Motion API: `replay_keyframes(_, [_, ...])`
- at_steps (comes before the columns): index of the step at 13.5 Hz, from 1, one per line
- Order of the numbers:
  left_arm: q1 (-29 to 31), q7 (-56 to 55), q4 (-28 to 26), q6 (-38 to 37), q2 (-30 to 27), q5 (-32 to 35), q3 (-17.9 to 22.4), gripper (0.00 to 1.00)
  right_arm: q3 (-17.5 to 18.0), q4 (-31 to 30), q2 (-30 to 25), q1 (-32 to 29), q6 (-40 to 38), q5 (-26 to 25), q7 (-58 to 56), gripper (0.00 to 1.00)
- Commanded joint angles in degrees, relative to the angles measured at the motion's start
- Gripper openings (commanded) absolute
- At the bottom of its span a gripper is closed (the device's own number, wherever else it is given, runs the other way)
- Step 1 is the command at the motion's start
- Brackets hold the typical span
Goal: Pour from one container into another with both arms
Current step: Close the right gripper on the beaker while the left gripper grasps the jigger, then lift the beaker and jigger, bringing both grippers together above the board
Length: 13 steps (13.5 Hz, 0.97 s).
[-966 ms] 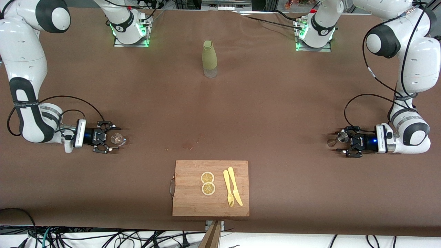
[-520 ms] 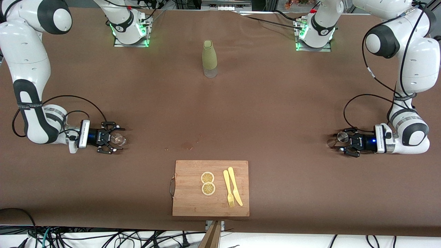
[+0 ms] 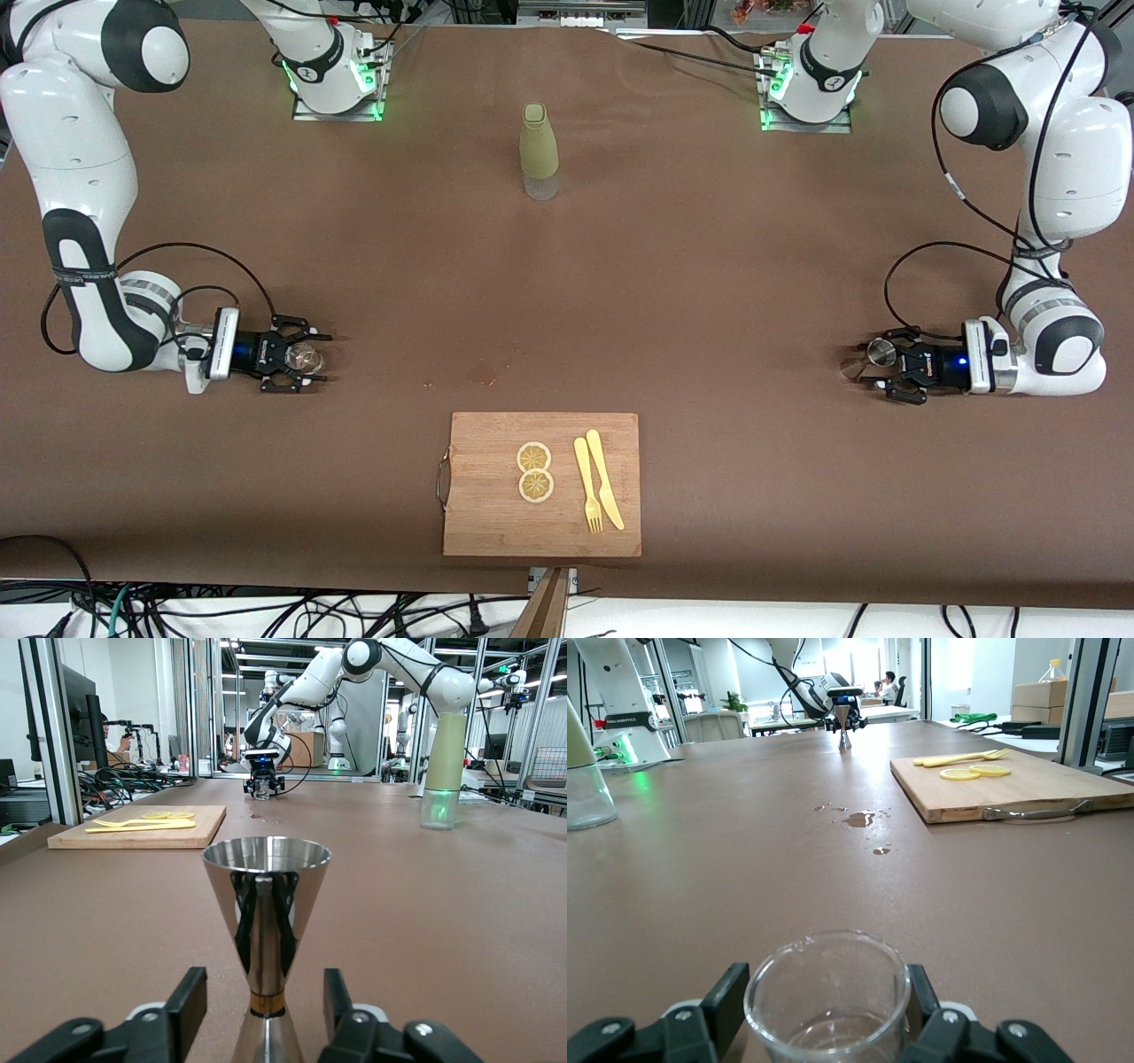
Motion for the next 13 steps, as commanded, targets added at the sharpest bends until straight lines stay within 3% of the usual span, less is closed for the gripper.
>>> replay_keyframes(1, [-0.57, 4.06, 0.9, -0.3, 0.55, 0.34, 0.83, 0.2, 0.25, 1.15, 1.58, -0.29, -1.0, 0.97, -1.13, 0.71])
replay_keyframes(3, [-0.57, 5.03, 0.9, -0.21, 0.55, 0.34, 0.83, 0.0, 0.17, 1.15, 1.67, -0.37, -1.08, 0.97, -1.13, 0.71])
replay_keyframes(7, [-0.57, 5.13, 0.9, -0.13, 0.55, 0.26, 0.83, 0.0, 0.08, 1.06, 2.46, -0.46, -1.17, 2.82, -1.92, 0.64])
replay_keyframes(10, [-0.92, 5.3, 1.25, 1.01, -0.33, 1.04, 0.92, 0.0, -0.01, 1.15, 2.46, -0.46, -1.17, 2.73, -2.97, 0.45])
replay_keyframes(13, [-3.02, 4.95, 1.6, 5.04, -1.99, 4.56, -0.49, 0.0, -0.01, 1.41, 2.37, -0.46, -1.17, 2.73, -3.07, 0.37])
